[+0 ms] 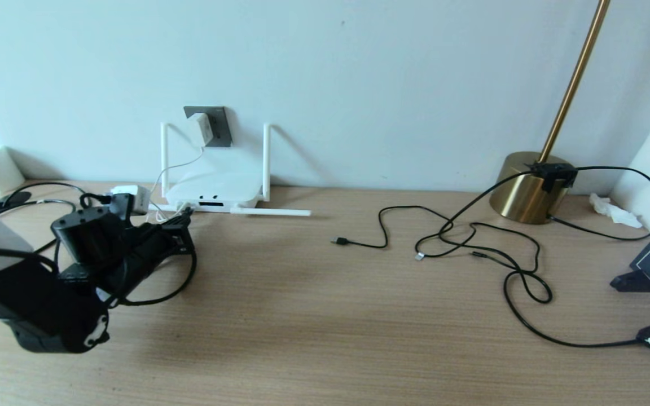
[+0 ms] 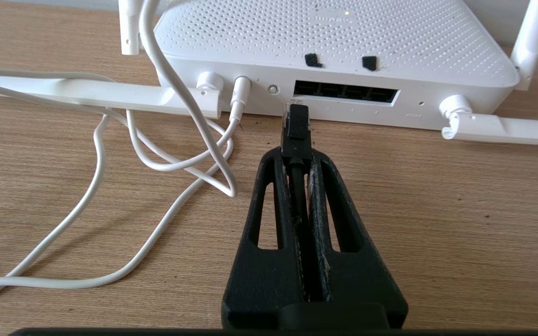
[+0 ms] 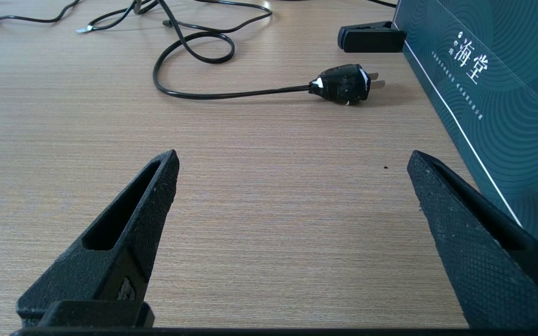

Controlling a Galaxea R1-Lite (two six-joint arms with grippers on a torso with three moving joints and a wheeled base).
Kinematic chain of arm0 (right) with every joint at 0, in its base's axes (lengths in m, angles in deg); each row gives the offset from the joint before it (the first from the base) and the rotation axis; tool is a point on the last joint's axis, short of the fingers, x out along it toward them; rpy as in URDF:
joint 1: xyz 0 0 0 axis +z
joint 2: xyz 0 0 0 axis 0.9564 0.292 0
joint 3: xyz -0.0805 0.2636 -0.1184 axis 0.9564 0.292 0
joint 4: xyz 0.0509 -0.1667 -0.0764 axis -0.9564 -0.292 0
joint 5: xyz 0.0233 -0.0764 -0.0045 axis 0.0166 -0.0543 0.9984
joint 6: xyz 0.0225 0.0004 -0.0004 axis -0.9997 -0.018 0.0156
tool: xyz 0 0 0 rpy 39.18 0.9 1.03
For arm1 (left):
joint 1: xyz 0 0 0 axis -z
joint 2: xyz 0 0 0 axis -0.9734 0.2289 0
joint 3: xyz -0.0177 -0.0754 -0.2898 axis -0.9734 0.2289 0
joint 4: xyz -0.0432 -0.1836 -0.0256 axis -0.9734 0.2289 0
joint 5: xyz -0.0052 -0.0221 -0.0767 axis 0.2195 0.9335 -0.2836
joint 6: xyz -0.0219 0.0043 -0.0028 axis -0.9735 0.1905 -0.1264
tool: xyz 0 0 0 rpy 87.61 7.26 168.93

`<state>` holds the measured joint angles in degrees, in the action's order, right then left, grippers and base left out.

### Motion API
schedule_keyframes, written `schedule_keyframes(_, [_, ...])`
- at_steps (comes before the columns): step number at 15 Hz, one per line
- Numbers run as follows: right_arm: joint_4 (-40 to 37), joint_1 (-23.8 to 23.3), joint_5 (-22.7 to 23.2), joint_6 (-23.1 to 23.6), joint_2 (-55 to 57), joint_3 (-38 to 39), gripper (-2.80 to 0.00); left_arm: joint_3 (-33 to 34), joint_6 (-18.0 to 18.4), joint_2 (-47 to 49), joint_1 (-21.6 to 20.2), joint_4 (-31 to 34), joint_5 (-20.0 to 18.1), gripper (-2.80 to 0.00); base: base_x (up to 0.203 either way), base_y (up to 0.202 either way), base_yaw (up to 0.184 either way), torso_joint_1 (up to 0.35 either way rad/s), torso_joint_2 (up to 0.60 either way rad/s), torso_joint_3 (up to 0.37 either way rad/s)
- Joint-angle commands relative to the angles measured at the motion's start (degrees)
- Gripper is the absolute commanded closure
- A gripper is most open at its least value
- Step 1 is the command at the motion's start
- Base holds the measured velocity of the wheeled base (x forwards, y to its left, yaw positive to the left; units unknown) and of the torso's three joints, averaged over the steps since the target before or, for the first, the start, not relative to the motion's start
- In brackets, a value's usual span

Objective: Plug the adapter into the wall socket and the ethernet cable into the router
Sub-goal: Plug cable into router interface

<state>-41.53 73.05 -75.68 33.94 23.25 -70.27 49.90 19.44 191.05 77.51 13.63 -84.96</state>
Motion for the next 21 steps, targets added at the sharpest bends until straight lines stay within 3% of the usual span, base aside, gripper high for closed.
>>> schedule_keyframes(1, [0.05,0.06,-0.01,0.0,0.0,0.62,-2.8,-0.5,-0.03,1.08,0.05,-0.42,0.07,0.0,0.0,0.0,0.0,0.0,0.0,0.0])
schedule_keyframes(21, [0.05,0.05,-0.01,0.0,0.02,0.62,-2.8,-1.52,0.09,1.21,1.37,-0.42,0.43,0.0,0.0,0.0,0.0,0.0,0.0,0.0])
